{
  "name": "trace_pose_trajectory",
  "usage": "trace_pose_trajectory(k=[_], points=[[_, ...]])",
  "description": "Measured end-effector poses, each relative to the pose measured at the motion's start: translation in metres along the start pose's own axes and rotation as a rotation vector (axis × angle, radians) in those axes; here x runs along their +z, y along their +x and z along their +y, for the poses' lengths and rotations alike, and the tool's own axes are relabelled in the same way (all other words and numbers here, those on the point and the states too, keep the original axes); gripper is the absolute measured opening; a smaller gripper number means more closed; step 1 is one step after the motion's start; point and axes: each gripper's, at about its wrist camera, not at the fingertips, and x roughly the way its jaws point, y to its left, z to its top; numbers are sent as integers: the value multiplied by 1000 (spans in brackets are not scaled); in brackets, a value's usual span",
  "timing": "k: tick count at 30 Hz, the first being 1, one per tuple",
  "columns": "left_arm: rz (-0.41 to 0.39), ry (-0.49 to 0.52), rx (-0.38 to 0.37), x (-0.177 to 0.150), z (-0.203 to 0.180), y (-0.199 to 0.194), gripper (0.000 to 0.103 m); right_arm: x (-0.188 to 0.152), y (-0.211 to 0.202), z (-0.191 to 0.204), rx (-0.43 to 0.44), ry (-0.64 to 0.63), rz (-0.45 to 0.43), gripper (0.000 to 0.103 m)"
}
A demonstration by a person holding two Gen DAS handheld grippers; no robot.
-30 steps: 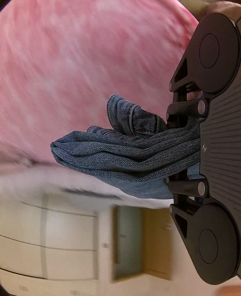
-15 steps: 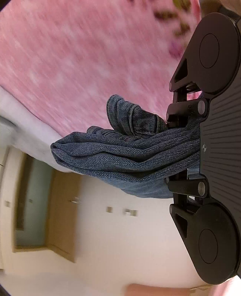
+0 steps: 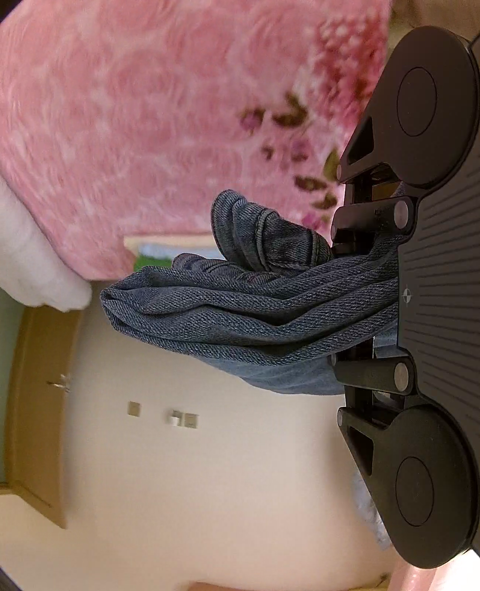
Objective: Fold clothes
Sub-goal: 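Lift the folded jeans with both grippers and carry them to the towel stack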
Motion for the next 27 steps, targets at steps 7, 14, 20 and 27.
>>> trace_pose_trajectory(k=[7, 14, 20, 27], points=[[-152, -12, 38, 68, 25, -39, 38, 55, 107, 43, 70, -114, 96, 31], [-202, -19, 74, 139, 49, -43, 38, 91, 192, 69, 89, -141, 132, 31], [-130, 39, 61, 234, 78, -33, 38, 120, 260, 83, 91, -87, 57, 31], [9, 187, -11, 394, 108, 8, 38, 172, 346, 120, 95, -1, -180, 32]])
